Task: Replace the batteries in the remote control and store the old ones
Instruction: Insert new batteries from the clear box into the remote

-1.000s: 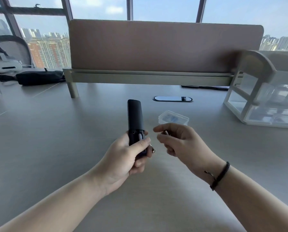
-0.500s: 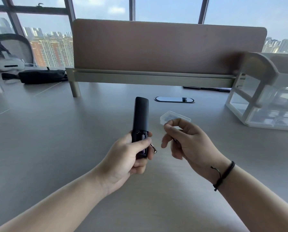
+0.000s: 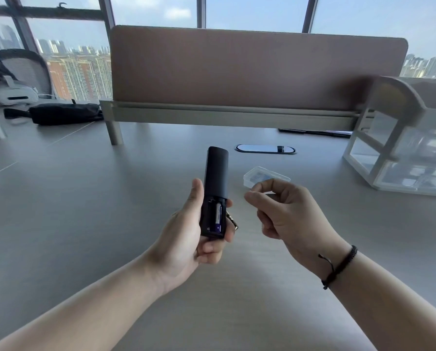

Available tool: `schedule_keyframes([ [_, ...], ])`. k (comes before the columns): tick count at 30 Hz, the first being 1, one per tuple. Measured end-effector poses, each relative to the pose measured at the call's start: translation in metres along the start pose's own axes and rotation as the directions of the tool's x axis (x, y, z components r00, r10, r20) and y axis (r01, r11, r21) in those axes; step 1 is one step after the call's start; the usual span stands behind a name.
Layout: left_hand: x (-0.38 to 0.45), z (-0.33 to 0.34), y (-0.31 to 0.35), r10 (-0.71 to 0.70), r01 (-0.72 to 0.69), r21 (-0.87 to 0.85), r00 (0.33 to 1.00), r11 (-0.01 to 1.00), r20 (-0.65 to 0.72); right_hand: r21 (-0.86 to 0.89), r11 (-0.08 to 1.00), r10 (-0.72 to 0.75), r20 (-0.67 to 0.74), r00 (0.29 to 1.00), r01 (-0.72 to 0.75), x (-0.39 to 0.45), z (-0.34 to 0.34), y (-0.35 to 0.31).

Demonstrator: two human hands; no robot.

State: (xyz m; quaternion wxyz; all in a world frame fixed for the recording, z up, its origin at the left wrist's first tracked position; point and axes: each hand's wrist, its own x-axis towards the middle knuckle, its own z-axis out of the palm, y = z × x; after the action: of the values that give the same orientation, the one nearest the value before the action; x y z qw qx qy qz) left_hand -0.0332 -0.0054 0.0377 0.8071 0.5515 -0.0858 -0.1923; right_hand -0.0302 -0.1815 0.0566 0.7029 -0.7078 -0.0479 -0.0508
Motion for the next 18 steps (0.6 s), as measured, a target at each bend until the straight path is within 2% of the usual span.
schedule_keyframes([
  [4,0.001,0.0,0.0,-0.002,0.002,0.02,1.0,1.0,0.006,-0.024,0.999,-0.021,0.014,1.0,0.021,0.0,0.002,0.003],
  [9,0.0,0.0,-0.001,-0.005,0.003,0.037,0.999,0.999,0.038,0.031,0.999,-0.014,0.031,0.999,0.013,-0.003,0.004,-0.001],
  [13,-0.002,0.003,-0.001,-0.042,0.035,0.069,0.992,0.997,0.115,0.022,0.999,-0.052,0.139,0.989,0.049,-0.01,0.007,-0.006],
  [18,-0.004,0.003,-0.001,-0.038,0.018,0.131,0.988,0.991,0.152,-0.102,0.984,-0.122,0.2,0.972,0.144,-0.016,0.01,-0.006],
])
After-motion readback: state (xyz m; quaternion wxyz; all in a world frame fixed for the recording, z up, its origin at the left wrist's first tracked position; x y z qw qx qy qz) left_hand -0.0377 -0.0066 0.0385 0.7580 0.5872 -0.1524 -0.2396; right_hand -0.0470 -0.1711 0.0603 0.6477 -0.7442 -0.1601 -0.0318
